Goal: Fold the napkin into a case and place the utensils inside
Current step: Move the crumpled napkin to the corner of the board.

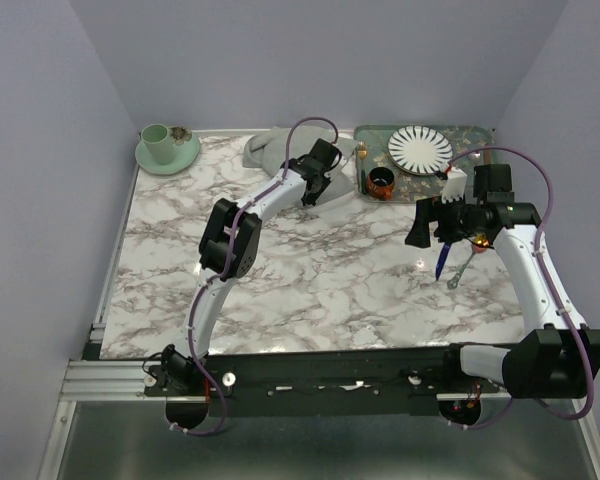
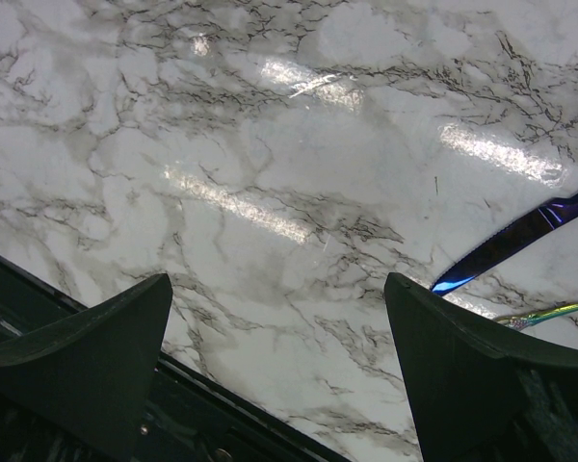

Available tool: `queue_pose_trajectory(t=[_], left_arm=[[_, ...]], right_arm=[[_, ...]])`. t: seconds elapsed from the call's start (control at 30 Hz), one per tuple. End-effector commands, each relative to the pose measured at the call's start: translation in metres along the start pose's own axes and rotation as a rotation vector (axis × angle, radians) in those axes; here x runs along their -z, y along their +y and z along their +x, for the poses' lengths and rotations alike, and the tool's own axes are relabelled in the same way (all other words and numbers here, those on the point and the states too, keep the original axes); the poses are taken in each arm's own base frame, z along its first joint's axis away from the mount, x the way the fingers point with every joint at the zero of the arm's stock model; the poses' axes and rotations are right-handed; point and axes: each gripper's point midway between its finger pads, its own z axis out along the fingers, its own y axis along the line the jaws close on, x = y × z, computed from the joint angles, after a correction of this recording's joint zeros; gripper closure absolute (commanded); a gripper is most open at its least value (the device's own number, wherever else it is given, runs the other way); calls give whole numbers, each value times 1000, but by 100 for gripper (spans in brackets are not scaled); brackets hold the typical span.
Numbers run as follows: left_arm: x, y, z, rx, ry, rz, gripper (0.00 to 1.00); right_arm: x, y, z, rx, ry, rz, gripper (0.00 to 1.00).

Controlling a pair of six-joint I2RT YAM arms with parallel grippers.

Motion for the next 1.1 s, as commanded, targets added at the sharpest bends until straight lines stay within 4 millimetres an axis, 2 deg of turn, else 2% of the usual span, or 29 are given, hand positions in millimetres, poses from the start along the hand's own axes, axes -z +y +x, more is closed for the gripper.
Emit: queue_pose_trajectory(t=[0.0,0.03,0.07,0.1,0.13,0.17,0.2,0.23,0.27,0.3,0.33,0.37,0.4,0.47,0.5,0.53,0.6,0.63,0.7,0.73,0.77,0.83,0.87,0.93,0.97,1.0,1.07], left_arm=[[13,15,8,-40,39,-59,100],[21,14,6,-36,29,-44,100],[45,14,-8,-23,-25,-2,100],[49,4,4,-34,-18,46,100],[61,-2,5,-45,-36,96,100],[101,-15,-11,-53,-133,222,100],[107,-31,15,-77,-97,296,100],[122,-39,23,-110,-111,350,100],[158,-40,21,-131,-174,395,100],[165,-56,56,-148,-113,476,100],[177,-58,72,-183,-106,508,100],[205,-52,78,-192,-146,515,100],[205,-50,120,-156,-70,558,100],[224,-31,148,-138,-88,553,100],[221,-24,181,-92,-19,560,100],[218,4,199,-18,4,511,100],[214,33,230,25,45,446,100],[211,62,247,98,71,367,100],[204,85,261,163,90,308,98],[201,96,267,193,106,277,74],[198,105,275,230,127,259,61],[205,107,271,219,87,289,35],[216,101,260,193,13,325,32],[229,87,256,77,-58,356,24],[244,82,247,6,-126,334,23],[244,58,250,-74,-137,379,22],[256,33,247,-242,-197,381,23]], right_arm=[[6,-1,-5,12,-29,20,0],[7,0,-5,13,-31,17,0],[7,0,-6,19,-33,18,0],[6,0,-6,16,-32,14,0],[6,1,-7,18,-33,9,0],[7,2,-8,20,-35,6,0],[7,2,-8,19,-33,2,0],[7,4,-9,21,-30,-6,0],[8,5,-10,24,-30,-13,0],[9,6,-10,30,-29,-18,0],[10,7,-11,35,-28,-27,0],[11,9,-12,37,-27,-35,0],[12,11,-11,40,-26,-41,0],[12,15,-12,51,-31,-64,0],[13,17,-13,54,-37,-76,0],[12,19,-12,57,-35,-90,0],[10,20,-10,58,-30,-105,0],[10,23,-9,60,-31,-121,0],[6,23,-7,58,-21,-135,0],[5,24,-6,56,-16,-146,0],[4,24,-6,55,-12,-150,0],[1,24,-5,52,-4,-162,0],[0,25,-4,52,-2,-170,0],[-3,26,-3,44,6,-187,0],[-4,26,-3,44,6,-191,0],[-6,26,-1,38,10,-193,0],[-9,26,0,27,16,-201,0]])
